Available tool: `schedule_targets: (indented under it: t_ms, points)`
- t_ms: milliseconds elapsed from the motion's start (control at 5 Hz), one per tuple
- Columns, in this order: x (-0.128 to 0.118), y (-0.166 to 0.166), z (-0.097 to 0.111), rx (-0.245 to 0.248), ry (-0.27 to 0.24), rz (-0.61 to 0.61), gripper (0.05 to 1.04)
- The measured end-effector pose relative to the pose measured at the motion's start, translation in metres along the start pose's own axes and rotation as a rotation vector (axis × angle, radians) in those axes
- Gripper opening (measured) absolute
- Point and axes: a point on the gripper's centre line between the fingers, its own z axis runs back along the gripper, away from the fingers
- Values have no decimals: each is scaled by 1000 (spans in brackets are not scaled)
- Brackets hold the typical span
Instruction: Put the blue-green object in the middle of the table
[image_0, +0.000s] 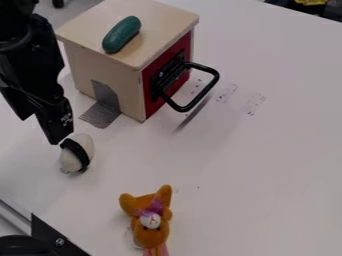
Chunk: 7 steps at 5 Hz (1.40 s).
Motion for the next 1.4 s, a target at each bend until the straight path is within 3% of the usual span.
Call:
schedule_targets:
  t_ms: [200,1000,1400]
  points:
    - [-3,-3,-4,-12,14,0,998]
    - [98,40,21,-3,-23,105,998]
    - [127,49,-7,-37,55,164,998]
